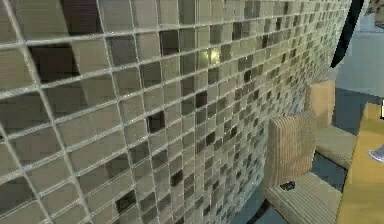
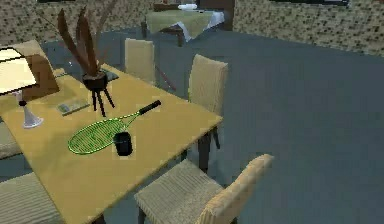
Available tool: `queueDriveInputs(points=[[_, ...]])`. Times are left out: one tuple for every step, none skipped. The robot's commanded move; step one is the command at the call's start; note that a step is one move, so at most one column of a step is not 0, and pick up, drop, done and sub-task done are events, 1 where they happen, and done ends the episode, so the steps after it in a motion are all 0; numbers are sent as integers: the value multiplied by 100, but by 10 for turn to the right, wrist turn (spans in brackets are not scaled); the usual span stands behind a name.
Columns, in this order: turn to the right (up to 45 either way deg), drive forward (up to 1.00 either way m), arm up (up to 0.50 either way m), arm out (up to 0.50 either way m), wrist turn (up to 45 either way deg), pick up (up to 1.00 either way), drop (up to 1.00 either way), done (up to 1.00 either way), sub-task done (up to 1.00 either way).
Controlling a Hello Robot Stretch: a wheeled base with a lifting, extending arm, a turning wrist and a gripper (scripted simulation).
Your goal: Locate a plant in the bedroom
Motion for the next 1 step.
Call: queueDriveInputs(points=[[450,0,0,0,0,0,0,0,0]])
